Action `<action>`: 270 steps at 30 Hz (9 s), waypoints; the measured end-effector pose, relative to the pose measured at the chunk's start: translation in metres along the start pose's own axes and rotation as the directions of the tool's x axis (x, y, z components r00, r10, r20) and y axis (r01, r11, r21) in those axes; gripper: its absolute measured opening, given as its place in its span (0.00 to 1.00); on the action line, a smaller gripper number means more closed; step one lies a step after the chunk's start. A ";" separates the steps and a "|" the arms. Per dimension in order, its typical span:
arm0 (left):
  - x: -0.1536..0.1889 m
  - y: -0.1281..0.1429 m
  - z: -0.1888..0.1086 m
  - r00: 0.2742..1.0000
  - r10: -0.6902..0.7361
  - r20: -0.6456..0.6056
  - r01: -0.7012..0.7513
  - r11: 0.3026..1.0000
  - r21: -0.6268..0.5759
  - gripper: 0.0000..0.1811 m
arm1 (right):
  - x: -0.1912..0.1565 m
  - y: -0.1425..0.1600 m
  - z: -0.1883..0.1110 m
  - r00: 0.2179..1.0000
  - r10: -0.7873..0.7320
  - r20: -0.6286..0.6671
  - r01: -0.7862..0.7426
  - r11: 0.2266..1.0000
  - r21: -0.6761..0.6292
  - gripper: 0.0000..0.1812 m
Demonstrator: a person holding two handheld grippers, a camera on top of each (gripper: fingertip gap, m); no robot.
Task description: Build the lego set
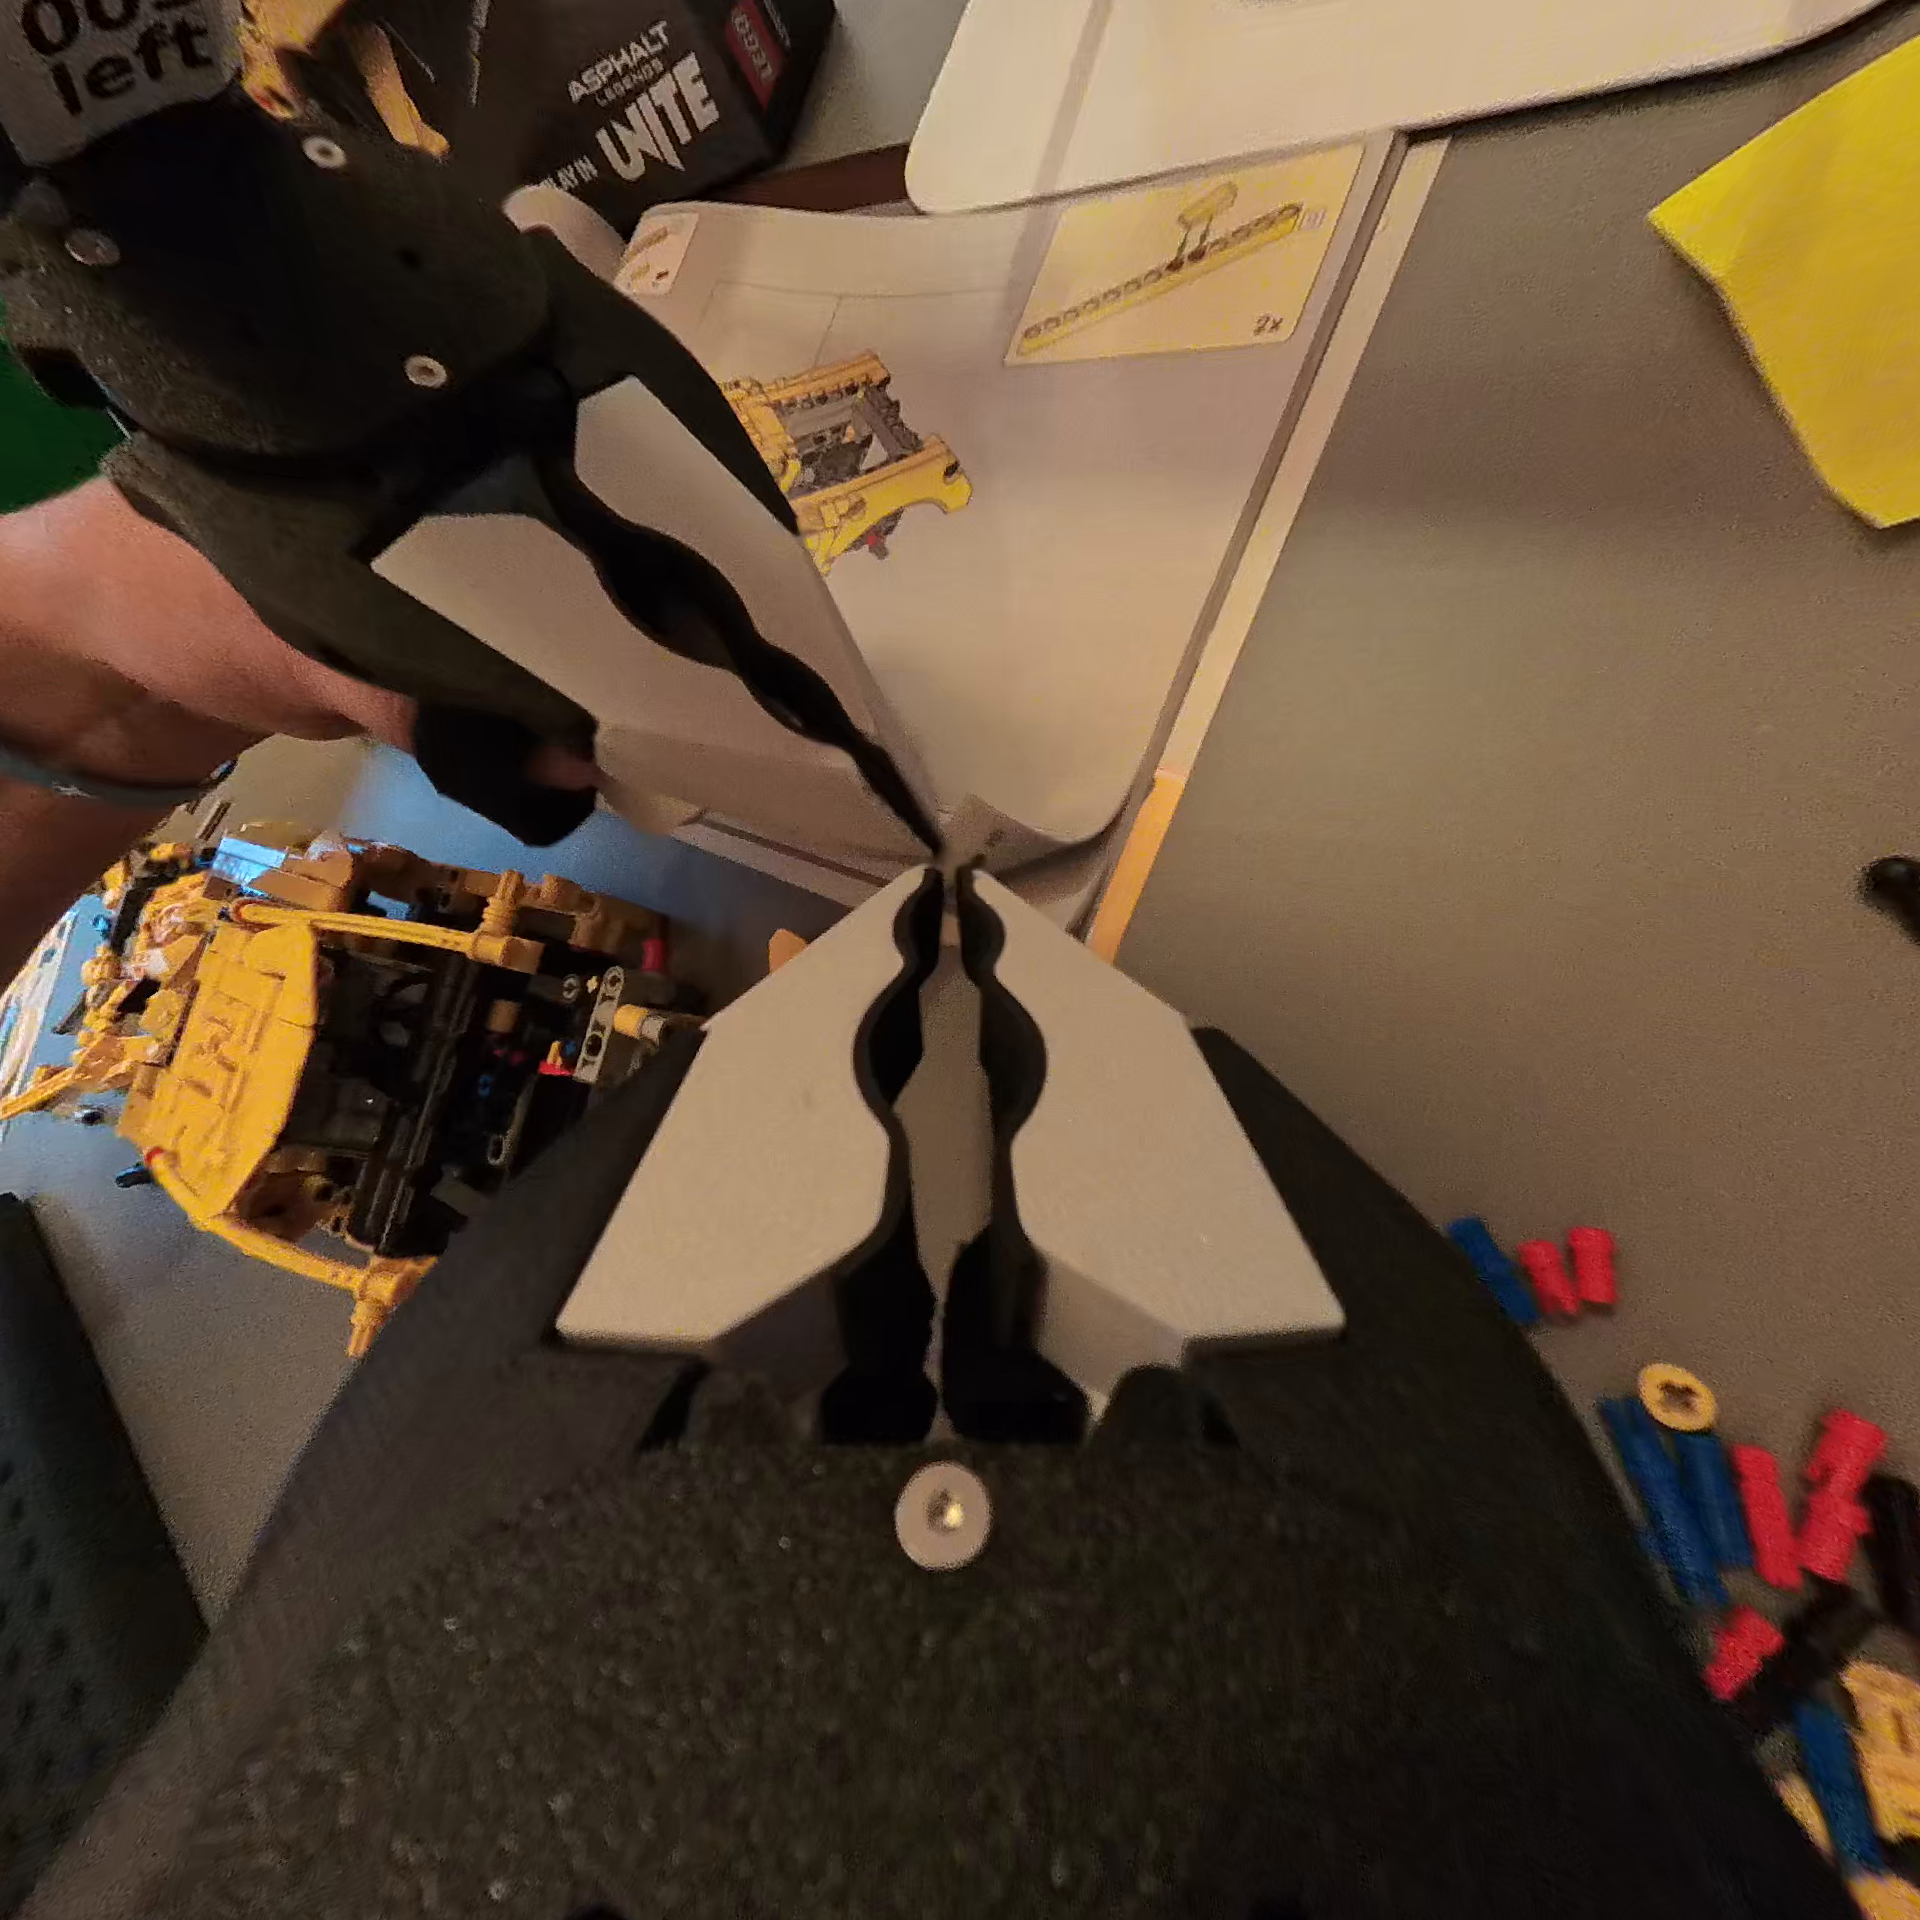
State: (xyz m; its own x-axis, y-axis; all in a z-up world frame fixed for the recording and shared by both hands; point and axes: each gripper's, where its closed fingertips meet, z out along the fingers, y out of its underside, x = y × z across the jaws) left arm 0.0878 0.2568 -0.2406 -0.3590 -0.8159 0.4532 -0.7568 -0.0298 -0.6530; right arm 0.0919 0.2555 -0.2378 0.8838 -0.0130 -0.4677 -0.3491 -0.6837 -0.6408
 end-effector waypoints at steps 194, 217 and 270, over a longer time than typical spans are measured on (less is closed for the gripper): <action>0.191 0.365 -0.329 0.362 -0.576 0.732 0.214 0.816 0.537 0.20 | -0.192 0.069 -0.043 0.804 -0.589 0.084 0.500 0.746 0.440 0.23; 0.162 0.352 -0.238 0.621 -0.361 0.696 0.186 0.930 0.316 0.13 | -0.190 0.076 -0.031 0.805 -0.579 0.129 0.494 0.776 0.392 0.20; 0.201 0.171 -0.005 0.914 0.160 0.373 -0.163 0.986 -0.023 0.04 | -0.153 0.045 -0.062 0.869 -0.491 -0.058 0.457 0.754 0.472 0.19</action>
State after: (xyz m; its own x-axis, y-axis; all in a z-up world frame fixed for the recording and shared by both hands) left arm -0.1166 0.0909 -0.2586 -0.2449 -0.9660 0.0833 -0.7004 0.1168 -0.7042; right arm -0.0398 0.1814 -0.1570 0.9579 0.2815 -0.0567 -0.0064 -0.1765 -0.9843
